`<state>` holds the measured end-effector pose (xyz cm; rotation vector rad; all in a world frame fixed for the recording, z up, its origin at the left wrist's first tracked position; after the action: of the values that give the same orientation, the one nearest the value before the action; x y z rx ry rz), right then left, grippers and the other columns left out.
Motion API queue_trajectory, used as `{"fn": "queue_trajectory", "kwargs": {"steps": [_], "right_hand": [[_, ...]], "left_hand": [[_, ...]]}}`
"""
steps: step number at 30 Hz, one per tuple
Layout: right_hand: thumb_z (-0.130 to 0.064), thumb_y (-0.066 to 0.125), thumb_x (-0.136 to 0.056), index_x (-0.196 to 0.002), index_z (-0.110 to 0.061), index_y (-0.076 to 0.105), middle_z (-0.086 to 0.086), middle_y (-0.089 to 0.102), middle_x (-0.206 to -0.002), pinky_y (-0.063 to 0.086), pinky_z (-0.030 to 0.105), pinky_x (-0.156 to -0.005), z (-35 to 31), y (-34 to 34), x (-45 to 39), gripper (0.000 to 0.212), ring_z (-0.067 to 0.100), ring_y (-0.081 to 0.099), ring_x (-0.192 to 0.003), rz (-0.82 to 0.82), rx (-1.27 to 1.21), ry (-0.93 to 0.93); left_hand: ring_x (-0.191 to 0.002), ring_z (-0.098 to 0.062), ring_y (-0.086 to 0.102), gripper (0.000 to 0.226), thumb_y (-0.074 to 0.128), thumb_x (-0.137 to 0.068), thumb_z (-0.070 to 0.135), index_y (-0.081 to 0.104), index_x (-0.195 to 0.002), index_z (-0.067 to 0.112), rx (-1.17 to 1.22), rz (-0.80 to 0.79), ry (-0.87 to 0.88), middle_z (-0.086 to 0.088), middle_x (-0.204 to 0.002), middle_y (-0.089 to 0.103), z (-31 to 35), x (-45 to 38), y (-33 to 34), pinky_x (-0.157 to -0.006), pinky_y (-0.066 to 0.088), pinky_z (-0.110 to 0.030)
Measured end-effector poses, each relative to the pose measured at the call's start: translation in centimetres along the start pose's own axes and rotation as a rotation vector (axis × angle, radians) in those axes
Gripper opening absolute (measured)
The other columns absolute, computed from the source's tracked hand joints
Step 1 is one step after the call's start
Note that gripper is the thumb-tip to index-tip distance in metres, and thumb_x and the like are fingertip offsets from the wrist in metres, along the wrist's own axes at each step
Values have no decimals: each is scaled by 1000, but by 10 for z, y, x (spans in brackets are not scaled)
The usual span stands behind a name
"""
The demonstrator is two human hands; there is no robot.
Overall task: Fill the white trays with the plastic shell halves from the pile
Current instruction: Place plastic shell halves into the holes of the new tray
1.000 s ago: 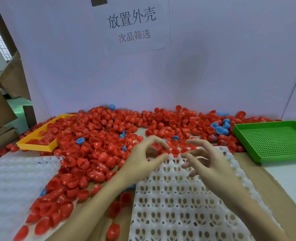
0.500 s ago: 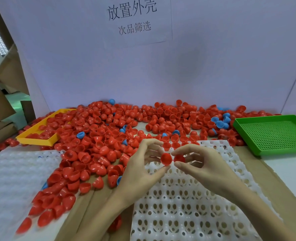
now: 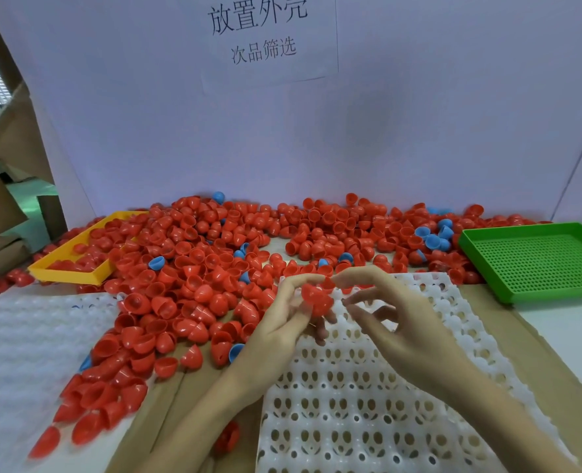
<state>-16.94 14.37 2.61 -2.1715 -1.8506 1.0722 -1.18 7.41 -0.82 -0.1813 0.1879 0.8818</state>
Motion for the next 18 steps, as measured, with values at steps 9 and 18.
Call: {"fn": "queue_trajectory", "kwargs": {"steps": [9,18], "right_hand": [[-15,75,-95,-110,-32,72,-6,74,-92,59,28,-74,3,1,0,23,16,72,-89,67,-159,63],[-6,72,-95,-120,-28,60,-13,64,-87,50,12,-68,44,-63,-22,35,2,64,-84,189,347,120]], "left_hand": [[-76,-29,70,37,46,-108,44,47,-140,26,53,52,-37,-9,-89,73,-3,-3,5,-79,62,-41],[-131,6,45,29,53,-108,39,61,-134,30,-943,25,218,25,-131,54,-9,-3,-5,-113,30,-17]]}}
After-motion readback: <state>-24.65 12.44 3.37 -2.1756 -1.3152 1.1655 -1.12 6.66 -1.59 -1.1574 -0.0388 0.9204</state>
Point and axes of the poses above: each hand's wrist, its own x-axis away from the middle knuckle, its own y-axis out of the palm, z = x × y, the point moved 6 cm from there along -x, towards the middle knuckle
